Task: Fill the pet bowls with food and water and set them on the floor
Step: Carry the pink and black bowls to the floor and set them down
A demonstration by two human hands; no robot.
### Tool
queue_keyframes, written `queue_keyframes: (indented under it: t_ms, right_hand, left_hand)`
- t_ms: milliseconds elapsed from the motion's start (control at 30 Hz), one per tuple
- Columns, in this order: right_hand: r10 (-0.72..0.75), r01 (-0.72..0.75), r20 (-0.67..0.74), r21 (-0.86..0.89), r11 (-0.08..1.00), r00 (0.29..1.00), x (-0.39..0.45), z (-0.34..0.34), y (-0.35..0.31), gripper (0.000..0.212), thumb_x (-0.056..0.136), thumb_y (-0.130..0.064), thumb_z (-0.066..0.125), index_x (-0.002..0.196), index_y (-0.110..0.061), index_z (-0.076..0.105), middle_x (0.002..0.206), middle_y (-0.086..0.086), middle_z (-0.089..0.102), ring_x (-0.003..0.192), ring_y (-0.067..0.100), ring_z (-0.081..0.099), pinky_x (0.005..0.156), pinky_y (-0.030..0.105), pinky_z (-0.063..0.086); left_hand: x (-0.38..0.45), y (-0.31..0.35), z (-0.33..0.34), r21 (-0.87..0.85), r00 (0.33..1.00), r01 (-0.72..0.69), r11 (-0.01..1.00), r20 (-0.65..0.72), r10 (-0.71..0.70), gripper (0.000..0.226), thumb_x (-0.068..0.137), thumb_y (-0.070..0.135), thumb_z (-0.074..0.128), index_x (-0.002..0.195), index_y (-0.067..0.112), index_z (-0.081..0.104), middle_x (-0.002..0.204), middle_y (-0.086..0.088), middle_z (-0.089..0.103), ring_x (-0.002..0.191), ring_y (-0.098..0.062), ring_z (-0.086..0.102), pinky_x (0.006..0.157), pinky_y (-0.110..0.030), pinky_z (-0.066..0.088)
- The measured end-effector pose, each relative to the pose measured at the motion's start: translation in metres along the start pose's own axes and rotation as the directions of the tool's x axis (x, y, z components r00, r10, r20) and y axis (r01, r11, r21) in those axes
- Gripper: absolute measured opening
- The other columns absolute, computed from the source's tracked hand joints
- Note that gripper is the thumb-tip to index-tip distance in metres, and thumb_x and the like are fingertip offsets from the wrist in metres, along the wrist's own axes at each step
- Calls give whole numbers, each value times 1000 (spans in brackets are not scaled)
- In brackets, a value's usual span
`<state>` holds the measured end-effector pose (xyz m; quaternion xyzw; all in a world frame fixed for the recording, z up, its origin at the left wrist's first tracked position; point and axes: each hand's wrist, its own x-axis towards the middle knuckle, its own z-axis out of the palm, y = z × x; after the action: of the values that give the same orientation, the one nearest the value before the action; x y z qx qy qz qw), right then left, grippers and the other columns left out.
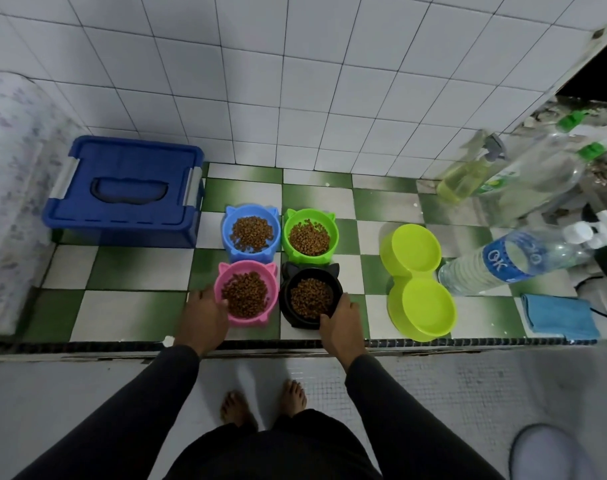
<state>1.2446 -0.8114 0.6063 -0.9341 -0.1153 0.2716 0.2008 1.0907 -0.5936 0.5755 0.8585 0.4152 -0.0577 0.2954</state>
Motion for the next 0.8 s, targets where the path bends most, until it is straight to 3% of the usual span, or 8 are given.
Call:
queue_keyframes:
  t_ms: [200,333,533,633,733,800]
  right_hand:
    - [73,-71,-21,87,994,997,15,-1,4,46,94,-18,65,133,2,54,129,21,58,117,36,59,98,39,49]
    - [96,-90,-35,138,986,995,20,0,7,39,94,-14,63,129,3,57,127,21,61,114,36,60,98,41,50]
    - [143,-128,-46,248,960,989,24,1,9,34,90,-11,66,122,1,65,116,21,69,109,36,64,91,42,54]
    - [146,-116,-64,335,935,987,20,0,8,35,88,-7,68,122,-3,66,114,17,70,106,33,64,89,38,54]
    - [166,-128,-56,417,900,985,15,1,9,40,87,-6,67,126,-5,58,114,17,67,104,33,63,90,44,55]
    - [190,-145,-49,469,871,981,13,0,9,42,87,-8,68,127,-7,54,114,15,64,104,32,62,91,47,55]
  left_hand:
    - [-1,6,4,-120,997,70,990,-22,-73,26,106,17,50,125,4,61,116,-23,62,113,-35,52,95,-41,43]
    - [-4,11,5,-151,996,72,986,-34,-78,23,106,13,48,120,4,65,108,-22,68,115,-39,51,91,-42,43]
    - [-9,19,1,-311,982,137,940,-78,-169,20,103,6,52,106,4,71,97,-19,70,100,-39,66,90,-47,55]
    - [-12,20,0,-380,977,149,913,-84,-195,19,103,9,53,110,5,71,97,-14,71,92,-32,67,85,-44,57]
    - [-15,20,1,-421,977,143,896,-85,-196,19,105,16,53,114,8,68,96,-5,70,86,-21,64,72,-32,50]
    - [-15,19,3,-481,975,151,864,-72,-210,13,105,19,55,112,15,65,101,-5,70,91,-22,64,76,-36,52]
